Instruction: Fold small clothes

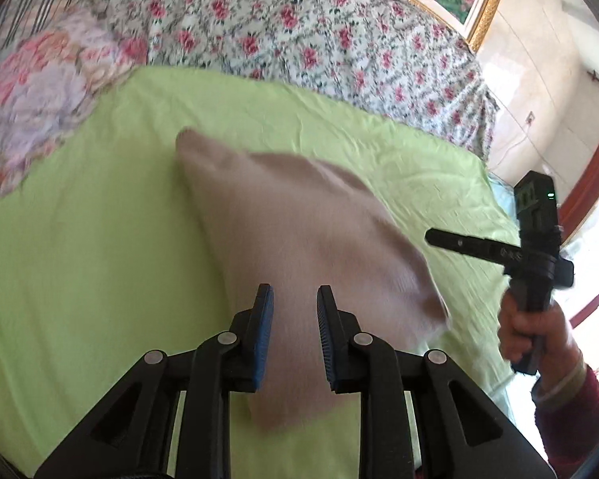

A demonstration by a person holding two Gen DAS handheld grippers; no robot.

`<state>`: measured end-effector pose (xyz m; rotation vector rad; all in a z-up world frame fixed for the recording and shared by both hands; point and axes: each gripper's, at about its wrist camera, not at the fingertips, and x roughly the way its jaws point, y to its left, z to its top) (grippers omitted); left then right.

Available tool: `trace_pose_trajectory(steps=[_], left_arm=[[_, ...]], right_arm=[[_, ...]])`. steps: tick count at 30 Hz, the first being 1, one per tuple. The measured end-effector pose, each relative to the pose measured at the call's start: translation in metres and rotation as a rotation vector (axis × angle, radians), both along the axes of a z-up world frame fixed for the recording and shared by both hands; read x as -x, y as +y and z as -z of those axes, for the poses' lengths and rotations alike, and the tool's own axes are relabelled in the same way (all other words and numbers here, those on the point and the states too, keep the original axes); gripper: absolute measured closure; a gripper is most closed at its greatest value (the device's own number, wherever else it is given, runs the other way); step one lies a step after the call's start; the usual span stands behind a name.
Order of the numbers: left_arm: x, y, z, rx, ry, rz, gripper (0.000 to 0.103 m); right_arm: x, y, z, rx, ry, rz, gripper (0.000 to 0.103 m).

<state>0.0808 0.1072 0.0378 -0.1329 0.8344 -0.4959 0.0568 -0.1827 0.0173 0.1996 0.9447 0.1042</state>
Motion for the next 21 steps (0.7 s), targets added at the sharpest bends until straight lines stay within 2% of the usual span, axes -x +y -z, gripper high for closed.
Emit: trace_pose_trajectory(steps=[4, 6, 7, 8, 10, 12, 15, 17, 21], left_arm=[[-0.036, -0.016, 0.011, 0.010, 0.032, 0.013, 0.083], [-0.047, -0.024, 0.023, -0.049, 0.054, 0.012, 0.083], [-0.051, -0.027, 0.032, -0.077, 0.071, 0.008, 0.088], [-0.056, -0.029, 0.040, -0.087, 0.087, 0.010, 0.090], [-0.064, -0.031, 0.054, -0.061, 0.113, 0.008, 0.093], [-0.064, -0.034, 0.059, -0.037, 0.128, 0.004, 0.095], [-0.066, -0.043, 0.058, -0.058, 0.119, 0.000, 0.095], [-0.061, -0.041, 0.054, -0.040, 0.117, -0.004, 0.095], [-0.044, -0.026, 0.043, -0.002, 0.108, -0.005, 0.095]], right_arm=[[-0.034, 0.010, 0.023, 0.003, 0.058, -0.034, 0.068], [-0.048, 0.002, 0.038, 0.042, 0.114, -0.014, 0.071], [-0.053, -0.003, 0.045, 0.061, 0.137, -0.006, 0.077], [-0.057, -0.007, 0.050, 0.072, 0.156, -0.003, 0.088], [-0.062, -0.016, 0.058, 0.046, 0.162, -0.005, 0.090], [-0.065, -0.021, 0.057, 0.037, 0.162, -0.006, 0.090], [-0.066, -0.026, 0.055, 0.029, 0.158, 0.003, 0.090], [-0.064, -0.026, 0.050, 0.033, 0.145, 0.004, 0.090], [-0.040, -0.018, 0.032, 0.062, 0.110, -0.009, 0.086]])
